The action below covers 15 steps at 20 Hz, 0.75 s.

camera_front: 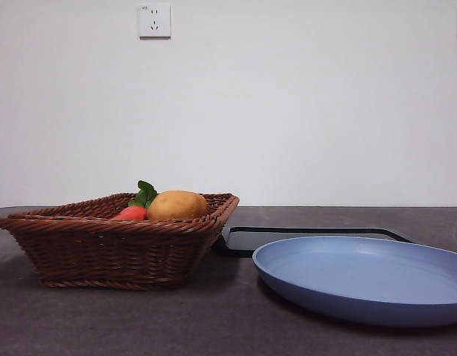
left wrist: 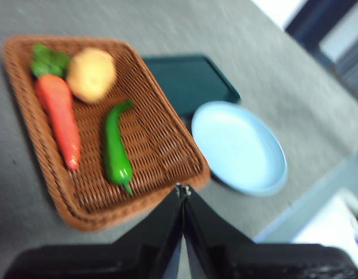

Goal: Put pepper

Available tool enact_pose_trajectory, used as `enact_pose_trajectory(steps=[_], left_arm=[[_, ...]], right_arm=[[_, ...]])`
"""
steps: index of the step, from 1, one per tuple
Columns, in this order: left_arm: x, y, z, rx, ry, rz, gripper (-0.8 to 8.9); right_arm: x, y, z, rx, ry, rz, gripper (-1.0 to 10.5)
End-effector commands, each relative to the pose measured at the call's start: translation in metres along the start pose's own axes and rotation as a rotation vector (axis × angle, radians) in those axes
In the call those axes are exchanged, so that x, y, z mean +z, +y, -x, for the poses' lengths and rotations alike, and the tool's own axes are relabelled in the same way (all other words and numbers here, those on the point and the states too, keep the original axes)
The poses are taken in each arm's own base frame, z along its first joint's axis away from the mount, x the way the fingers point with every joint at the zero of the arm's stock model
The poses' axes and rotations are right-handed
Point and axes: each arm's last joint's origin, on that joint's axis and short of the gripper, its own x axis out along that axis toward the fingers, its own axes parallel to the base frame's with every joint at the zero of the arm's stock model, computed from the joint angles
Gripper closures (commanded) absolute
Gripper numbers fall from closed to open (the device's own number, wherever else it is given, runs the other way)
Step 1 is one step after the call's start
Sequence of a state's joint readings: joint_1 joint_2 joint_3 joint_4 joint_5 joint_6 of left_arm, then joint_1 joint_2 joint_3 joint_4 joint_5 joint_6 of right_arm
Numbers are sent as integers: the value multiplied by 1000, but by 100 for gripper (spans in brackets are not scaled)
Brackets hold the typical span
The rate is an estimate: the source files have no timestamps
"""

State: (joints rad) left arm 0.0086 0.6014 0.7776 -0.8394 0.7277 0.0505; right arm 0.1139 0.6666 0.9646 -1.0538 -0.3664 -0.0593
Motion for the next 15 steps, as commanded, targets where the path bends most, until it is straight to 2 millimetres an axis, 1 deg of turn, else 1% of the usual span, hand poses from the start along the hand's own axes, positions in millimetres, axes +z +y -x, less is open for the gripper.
enact_pose_trajectory(steps=[1,3,4,5,6,7,8,9,12,15], left_arm=[[3,-4,3,-11,8,-54,807],[3,-4,3,-11,11,-52,804],[3,-4,3,-11,11,-51,802],[3,-4,3,-11,12,-50,777],[3,-4,3,-10,12,-48,699],[3,-3,3,-2,12,-46,588],[3,-3,3,18,13,-38,504],[2,-2,3,34,15,-19,481],[3,-2,4,42,15,-17,480],[4,-2,4,40,2,-28,480]], right_arm=[[-2,3,3,17,63,61,943],[-2,3,3,20,64,64,942],[-2,3,3,20,65,63,921],[-1,3,3,19,64,63,880],[-1,3,2,16,66,59,813],[-1,2,1,15,72,46,730],[0,2,0,16,78,23,653],[1,1,-2,17,88,2,615],[5,-3,-13,19,133,-15,614],[15,-11,-33,21,184,-38,614]])
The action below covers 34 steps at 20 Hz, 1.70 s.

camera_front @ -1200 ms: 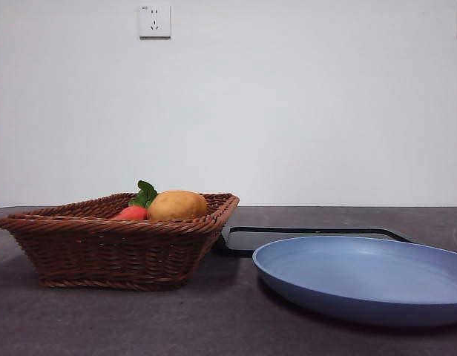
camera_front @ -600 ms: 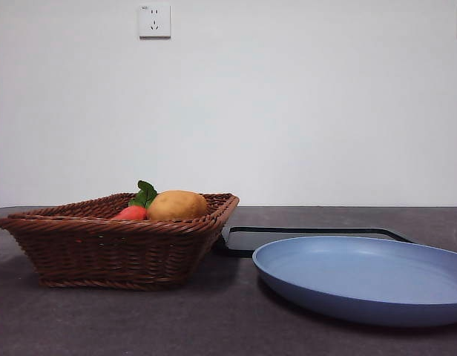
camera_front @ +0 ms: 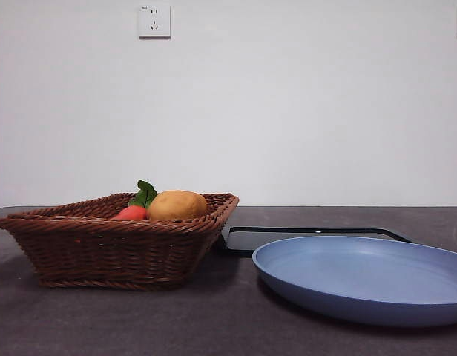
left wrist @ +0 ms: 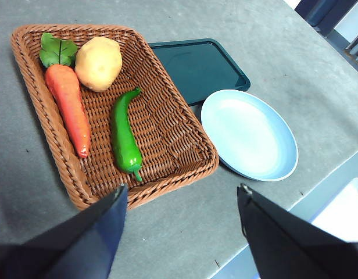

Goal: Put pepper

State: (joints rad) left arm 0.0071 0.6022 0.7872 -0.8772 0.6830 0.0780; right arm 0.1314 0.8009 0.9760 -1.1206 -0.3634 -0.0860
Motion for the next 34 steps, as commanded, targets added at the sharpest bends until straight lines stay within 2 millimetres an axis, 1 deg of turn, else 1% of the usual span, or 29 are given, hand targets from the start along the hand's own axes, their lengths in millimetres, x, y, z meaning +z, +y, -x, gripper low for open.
enact_pose_trajectory(steps=[1,4,7,9,13,17,21,25,26,28,31,34], left_arm=[[6,-2,2,-2,-28,-21,480],[6,-2,3,-2,-29,-22,480],[6,-2,3,-1,-29,-22,480],[6,-2,3,-2,-29,-22,480],[6,-2,3,-1,-29,-22,480],[6,-2,3,-1,-29,-22,480],[6,-2,3,-1,-29,-22,480],[6,-2,3,-2,-29,-22,480],[6,-2,3,-1,-30,-23,480],[7,-2,3,0,-35,-26,480],[8,-2,3,4,-44,-9,480],[13,1,-3,-4,-19,0,480]], right_arm=[[15,-6,-14,2,22,-16,616],[31,-19,-45,14,98,-45,623],[45,-35,-84,19,174,-74,623],[49,-45,-110,18,228,-93,623],[50,-62,-153,26,320,-118,623],[46,-74,-184,15,383,-118,623],[40,-81,-200,-6,437,-107,626],[36,-83,-209,6,474,-123,755],[35,-84,-210,4,478,-127,809],[35,-84,-211,4,479,-130,941],[34,-84,-209,-2,493,-161,941],[38,-79,-194,-9,458,-166,941]])
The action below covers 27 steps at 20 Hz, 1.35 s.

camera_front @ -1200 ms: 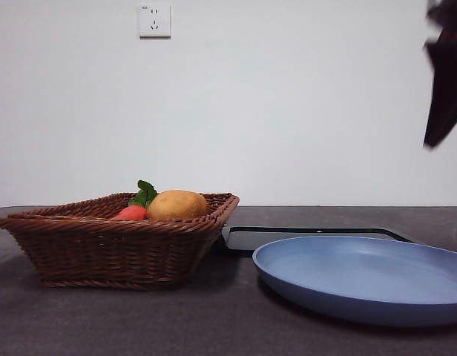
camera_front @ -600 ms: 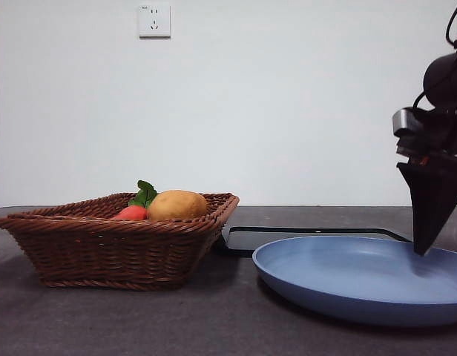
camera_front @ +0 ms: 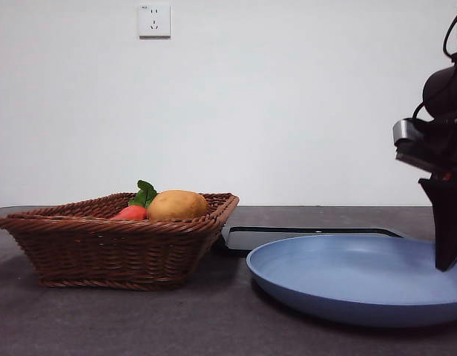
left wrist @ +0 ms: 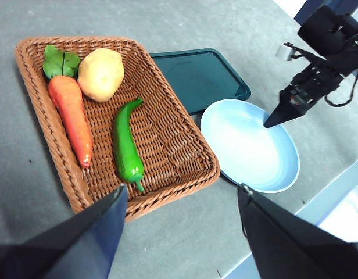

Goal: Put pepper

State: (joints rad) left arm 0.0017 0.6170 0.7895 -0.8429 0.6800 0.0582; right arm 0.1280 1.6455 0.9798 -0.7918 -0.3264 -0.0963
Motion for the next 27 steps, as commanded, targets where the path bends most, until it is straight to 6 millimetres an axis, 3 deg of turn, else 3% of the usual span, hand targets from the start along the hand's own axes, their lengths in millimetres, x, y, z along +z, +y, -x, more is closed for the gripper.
enact_pose_trajectory(steps=[1,7,11,14,17,21,27], left_arm=[[12,1,-5,0,16,1,479],[46,5,-48,59,163,-49,480],[70,-1,-99,127,269,-124,480],[79,-3,-143,176,371,-166,480],[77,-3,-189,223,478,-200,480],[62,0,-233,256,584,-230,480],[44,4,-258,311,661,-257,480]], right_arm=[[1,6,16,-16,-60,-5,941],[-24,25,83,-30,-263,-11,941],[-44,35,121,-41,-401,-12,941],[-58,41,138,-27,-465,-3,941],[-68,47,150,-19,-521,1,941],[-75,51,157,16,-555,18,941],[-76,52,157,26,-552,21,941]])
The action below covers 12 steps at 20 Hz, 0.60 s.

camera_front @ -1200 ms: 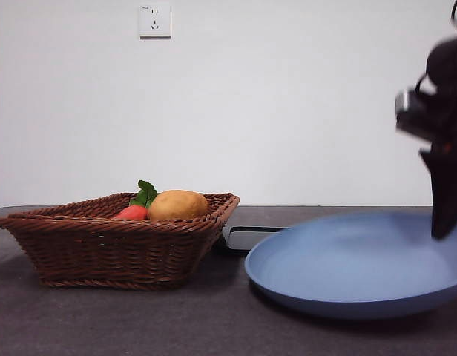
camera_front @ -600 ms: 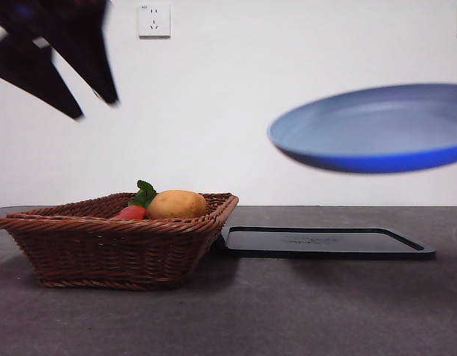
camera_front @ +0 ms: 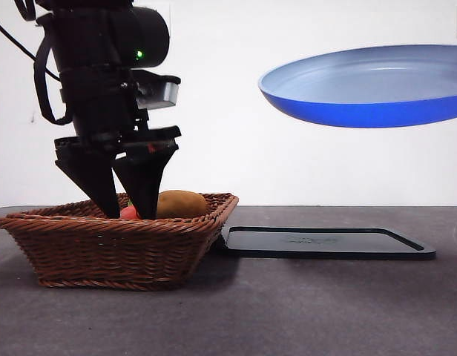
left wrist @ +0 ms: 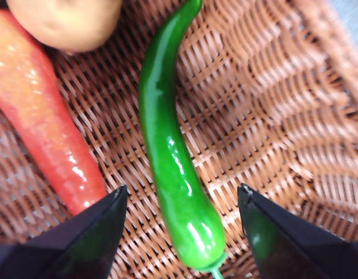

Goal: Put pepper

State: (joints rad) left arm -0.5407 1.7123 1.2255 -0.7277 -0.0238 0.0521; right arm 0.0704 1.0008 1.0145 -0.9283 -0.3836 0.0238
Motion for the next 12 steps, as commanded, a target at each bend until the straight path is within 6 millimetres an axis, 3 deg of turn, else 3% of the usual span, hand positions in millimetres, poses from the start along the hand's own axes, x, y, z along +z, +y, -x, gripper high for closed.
enact_pose_trajectory(steps=[1,4,12], left_arm=[[6,-3,-9,-1,7,-14,480],[5,-4,-18,-3,39,-14,480],[7,-4,-20,-10,21,-10,480]], right_arm=[[5,2,4,11,-24,-3,941],[5,2,4,11,-24,1,941],[5,2,4,11,-24,9,941]])
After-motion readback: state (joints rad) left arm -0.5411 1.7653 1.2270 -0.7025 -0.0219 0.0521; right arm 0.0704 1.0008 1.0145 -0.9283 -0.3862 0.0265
